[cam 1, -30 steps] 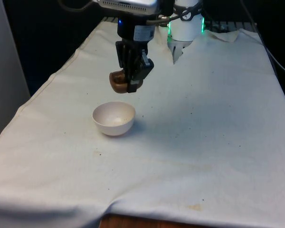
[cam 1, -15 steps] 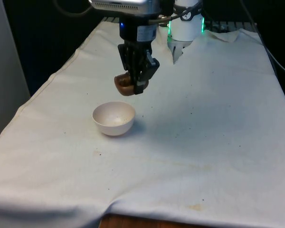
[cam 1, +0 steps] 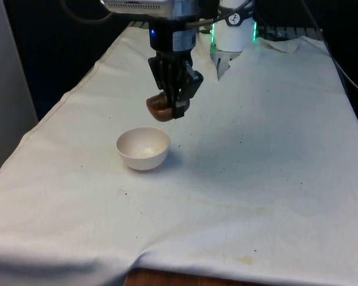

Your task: Pour the coffee beans from the cup into the bowl.

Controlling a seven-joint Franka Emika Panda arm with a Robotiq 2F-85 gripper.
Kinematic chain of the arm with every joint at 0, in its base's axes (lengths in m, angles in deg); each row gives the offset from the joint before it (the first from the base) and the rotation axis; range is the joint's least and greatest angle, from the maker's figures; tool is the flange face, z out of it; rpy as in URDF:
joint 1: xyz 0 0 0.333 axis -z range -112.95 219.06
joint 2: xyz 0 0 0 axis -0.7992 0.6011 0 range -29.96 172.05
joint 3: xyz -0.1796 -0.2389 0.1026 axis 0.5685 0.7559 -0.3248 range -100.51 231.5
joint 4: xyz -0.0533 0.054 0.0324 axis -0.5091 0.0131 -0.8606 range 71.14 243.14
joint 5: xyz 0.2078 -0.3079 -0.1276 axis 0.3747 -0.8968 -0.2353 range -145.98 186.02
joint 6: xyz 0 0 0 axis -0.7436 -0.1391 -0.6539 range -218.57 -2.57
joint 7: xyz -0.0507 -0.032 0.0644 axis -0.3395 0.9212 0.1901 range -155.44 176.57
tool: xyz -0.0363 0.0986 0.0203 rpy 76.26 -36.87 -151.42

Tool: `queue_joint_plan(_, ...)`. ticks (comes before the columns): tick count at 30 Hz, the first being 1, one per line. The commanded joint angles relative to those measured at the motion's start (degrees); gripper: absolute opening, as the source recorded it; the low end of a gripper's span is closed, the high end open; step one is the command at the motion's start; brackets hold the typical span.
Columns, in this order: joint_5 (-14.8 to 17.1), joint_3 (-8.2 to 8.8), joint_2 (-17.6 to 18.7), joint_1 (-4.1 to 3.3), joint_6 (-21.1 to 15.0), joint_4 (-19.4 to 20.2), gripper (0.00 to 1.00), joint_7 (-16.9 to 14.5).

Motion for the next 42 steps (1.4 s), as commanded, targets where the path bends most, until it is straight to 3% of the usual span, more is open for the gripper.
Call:
queue_joint_plan(1,1.1,-0.46,-0.5,0.46,-1.3,0.8,0.00,-1.1)
queue_joint_plan(2,1.4,-0.40,-0.5,0.46,-1.3,0.9,0.00,-1.4)
queue_joint_plan(3,0.7,0.06,0.0,0.00,-0.1,0.1,0.00,-0.8)
queue_joint_plan(4,1.8,-0.34,-0.6,0.46,-1.4,0.9,0.00,-1.8)
queue_joint_plan(8,3.8,0.06,-0.7,0.57,-1.6,1.3,0.00,-3.8)
queue_joint_plan(11,5.3,0.52,-0.9,0.57,-2.2,2.1,0.00,-5.1)
queue_joint_plan(12,5.2,1.20,-0.4,0.06,-1.0,1.4,0.00,-5.0)
queue_joint_plan(13,6.4,0.80,-1.1,0.52,-2.7,2.8,0.00,-6.0)
queue_joint_plan(20,11.1,1.95,-2.1,0.57,-4.9,5.7,0.00,-9.8)
queue_joint_plan(21,10.5,2.58,-1.8,0.11,-4.0,5.3,0.00,-9.4)
queue_joint_plan(23,12.3,2.23,-2.2,0.63,-5.4,6.1,0.00,-10.8)
queue_joint_plan(28,15.8,3.09,-2.1,0.52,-6.9,6.5,0.00,-13.8)
queue_joint_plan(29,14.8,3.55,-1.8,0.11,-5.7,6.1,0.00,-13.0)
queue_joint_plan(31,17.0,3.27,-2.1,0.57,-7.2,6.7,0.00,-14.8)
queue_joint_plan(37,20.9,4.30,-2.3,0.63,-7.8,7.6,0.00,-18.7)
queue_joint_plan(38,20.0,4.81,-1.8,0.11,-6.8,6.9,0.00,-17.9)
queue_joint_plan(39,21.5,4.53,-2.3,0.63,-7.8,7.7,0.00,-19.3)
queue_joint_plan(42,23.3,5.21,-2.5,0.52,-7.8,8.2,0.00,-21.1)
